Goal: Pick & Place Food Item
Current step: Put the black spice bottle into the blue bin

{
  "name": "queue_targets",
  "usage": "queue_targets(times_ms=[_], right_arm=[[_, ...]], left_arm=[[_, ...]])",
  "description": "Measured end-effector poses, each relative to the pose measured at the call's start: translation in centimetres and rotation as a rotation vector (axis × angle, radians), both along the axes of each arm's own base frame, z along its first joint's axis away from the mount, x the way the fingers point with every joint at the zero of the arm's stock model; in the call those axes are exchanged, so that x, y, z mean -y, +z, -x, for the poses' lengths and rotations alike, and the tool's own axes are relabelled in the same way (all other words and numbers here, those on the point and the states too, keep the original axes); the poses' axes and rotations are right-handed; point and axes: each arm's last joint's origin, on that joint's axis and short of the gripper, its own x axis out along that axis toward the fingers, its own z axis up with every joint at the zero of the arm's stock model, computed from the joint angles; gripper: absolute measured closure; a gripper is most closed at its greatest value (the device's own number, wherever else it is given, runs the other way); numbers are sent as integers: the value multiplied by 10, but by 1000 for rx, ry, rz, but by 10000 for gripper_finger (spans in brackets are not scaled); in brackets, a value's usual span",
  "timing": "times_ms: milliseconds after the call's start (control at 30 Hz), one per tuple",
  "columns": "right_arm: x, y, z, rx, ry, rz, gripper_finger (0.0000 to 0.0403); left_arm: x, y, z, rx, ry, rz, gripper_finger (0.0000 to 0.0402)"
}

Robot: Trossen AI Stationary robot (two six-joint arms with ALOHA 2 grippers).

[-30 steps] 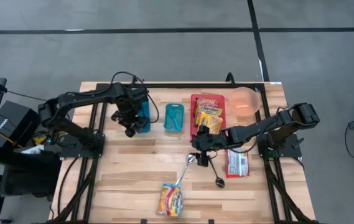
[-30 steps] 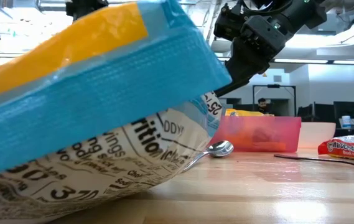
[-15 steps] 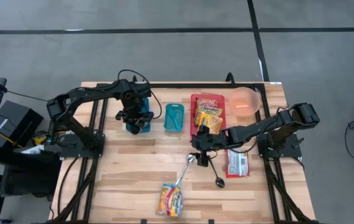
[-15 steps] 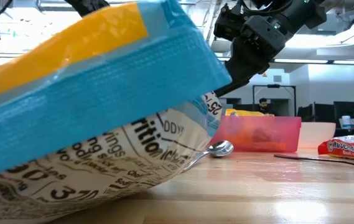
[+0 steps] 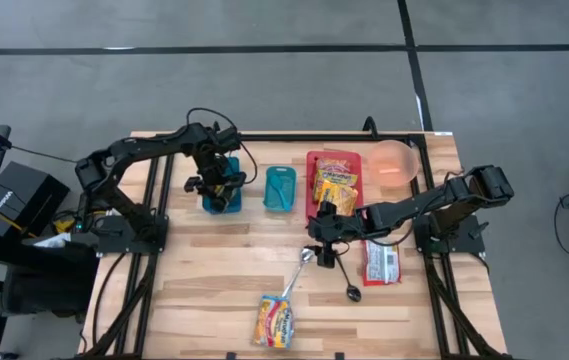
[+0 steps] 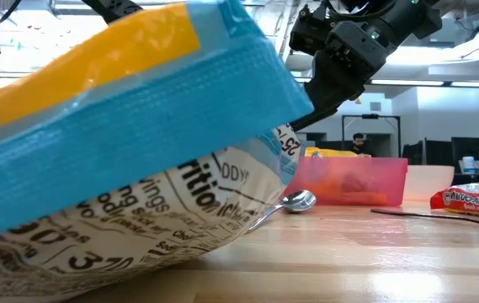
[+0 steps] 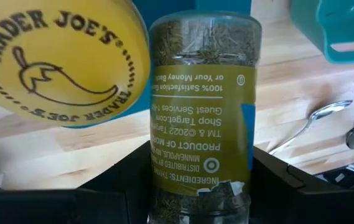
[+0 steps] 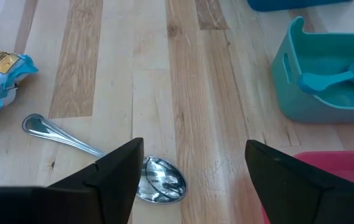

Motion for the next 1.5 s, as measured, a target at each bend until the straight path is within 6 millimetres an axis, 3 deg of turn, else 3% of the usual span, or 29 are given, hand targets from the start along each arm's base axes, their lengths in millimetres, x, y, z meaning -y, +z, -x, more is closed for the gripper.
queue_targets(times_ms=[467, 767, 1500], right_arm=[[0, -1, 1, -18, 14, 17, 127], [8, -2, 1, -39, 53, 150, 127], [16, 0, -2, -1, -25, 98, 127]], left_arm=[[4, 2, -7, 97, -18, 59, 213], [6, 18, -6, 218, -25, 35, 213], [8, 24, -12, 299, -43, -10, 213]])
